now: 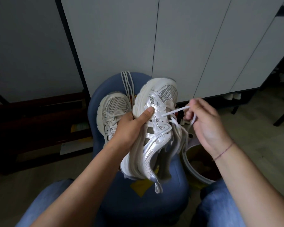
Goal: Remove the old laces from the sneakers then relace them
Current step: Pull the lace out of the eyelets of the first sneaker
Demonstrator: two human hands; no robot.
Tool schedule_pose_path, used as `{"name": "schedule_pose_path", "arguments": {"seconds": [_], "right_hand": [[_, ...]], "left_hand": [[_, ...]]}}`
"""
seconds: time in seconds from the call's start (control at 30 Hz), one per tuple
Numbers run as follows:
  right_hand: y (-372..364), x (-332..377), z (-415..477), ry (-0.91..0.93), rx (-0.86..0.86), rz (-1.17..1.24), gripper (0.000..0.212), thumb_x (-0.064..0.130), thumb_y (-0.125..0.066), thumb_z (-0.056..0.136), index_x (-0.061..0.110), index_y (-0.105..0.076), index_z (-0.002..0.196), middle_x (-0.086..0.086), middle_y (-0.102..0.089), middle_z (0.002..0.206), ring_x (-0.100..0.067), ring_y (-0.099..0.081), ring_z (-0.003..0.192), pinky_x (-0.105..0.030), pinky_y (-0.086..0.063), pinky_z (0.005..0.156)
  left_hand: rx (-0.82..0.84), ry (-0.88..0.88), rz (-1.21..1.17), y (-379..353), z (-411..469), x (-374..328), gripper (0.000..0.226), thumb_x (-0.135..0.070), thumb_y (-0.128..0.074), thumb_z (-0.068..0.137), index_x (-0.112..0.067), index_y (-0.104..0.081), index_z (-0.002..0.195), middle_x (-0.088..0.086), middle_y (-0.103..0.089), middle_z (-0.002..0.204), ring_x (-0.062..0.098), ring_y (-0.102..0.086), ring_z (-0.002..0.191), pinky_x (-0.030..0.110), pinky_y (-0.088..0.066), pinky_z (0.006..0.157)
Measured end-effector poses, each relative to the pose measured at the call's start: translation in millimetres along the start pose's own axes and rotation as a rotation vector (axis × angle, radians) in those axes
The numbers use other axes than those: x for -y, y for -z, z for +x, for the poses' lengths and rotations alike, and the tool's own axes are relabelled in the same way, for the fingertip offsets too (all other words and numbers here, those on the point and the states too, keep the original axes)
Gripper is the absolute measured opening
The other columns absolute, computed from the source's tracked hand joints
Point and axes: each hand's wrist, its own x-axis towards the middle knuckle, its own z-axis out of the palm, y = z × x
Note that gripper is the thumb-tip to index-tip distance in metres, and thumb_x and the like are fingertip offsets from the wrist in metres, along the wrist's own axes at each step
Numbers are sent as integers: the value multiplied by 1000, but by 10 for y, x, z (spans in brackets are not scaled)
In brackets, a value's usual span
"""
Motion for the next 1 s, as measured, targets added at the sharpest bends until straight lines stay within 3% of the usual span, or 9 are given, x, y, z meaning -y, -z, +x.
{"name": "schedule_pose_path", "arguments": {"seconds": [0.1,0.27,0.37,0.47,0.6,0.7,0.77,0.83,1.0], "right_hand": [[56,-102,-17,99,137,-517,20,22,-47,95,23,-57,77,13,-55,68,-5,-51,69,-22,-43,70],[-80,-137,-85,319,178,-945,39,55,-48,87,18,-55,77,5,-57,71,-8,-52,67,-24,-41,62],[-134,-166,-74,450,175,-1006,34,50,-50,87,21,-49,69,9,-51,66,-6,-48,65,-21,-38,59],[-202,-164,-79,262,197,-641,26,37,-57,90,24,-49,69,10,-52,62,-1,-47,61,-18,-39,60],[-176,-50,-46,-147,159,396,32,37,-73,74,19,-50,63,6,-41,56,-6,-40,54,-18,-38,57],[-110,26,-16,-288,98,600,33,29,-52,87,17,-45,57,3,-35,56,-10,-34,54,-24,-35,61],[-87,44,-9,-289,46,452,32,24,-49,88,16,-45,57,2,-36,56,-10,-35,53,-24,-33,60],[-56,-1,1,-133,15,40,25,19,-52,89,15,-50,64,0,-43,59,-10,-40,56,-23,-34,59],[-66,-136,-81,182,134,-770,41,59,-48,82,19,-55,74,4,-58,68,-8,-53,66,-27,-43,65]], "left_hand": [[-24,-6,43,1,-10,2,50,-49,-69,79,-11,-69,112,4,-77,93,21,-75,86,38,-56,88],[-76,-42,177,9,-2,12,66,-67,-69,64,-14,-69,104,1,-77,85,22,-73,81,49,-57,88],[-83,-47,201,13,11,30,62,-67,-72,70,-15,-68,105,1,-77,87,21,-74,82,49,-57,87],[-70,-33,171,9,22,16,53,-57,-72,78,-16,-67,110,-1,-77,91,18,-74,83,42,-58,87],[-10,2,24,19,-7,-58,42,-39,-65,90,-9,-65,119,3,-77,92,22,-75,80,26,-59,65],[13,6,-21,17,-20,-64,38,-36,-63,92,-10,-64,120,2,-78,92,21,-75,79,22,-57,62],[16,-5,-12,7,-14,-50,40,-38,-64,90,-11,-64,119,2,-77,95,20,-75,83,26,-57,71],[-6,-24,39,7,-7,-28,43,-43,-66,87,-13,-66,118,-1,-77,93,17,-75,83,29,-56,76],[-88,-72,163,-5,13,14,43,-49,-71,81,-18,-67,109,-2,-77,90,15,-74,84,39,-57,88]]}}
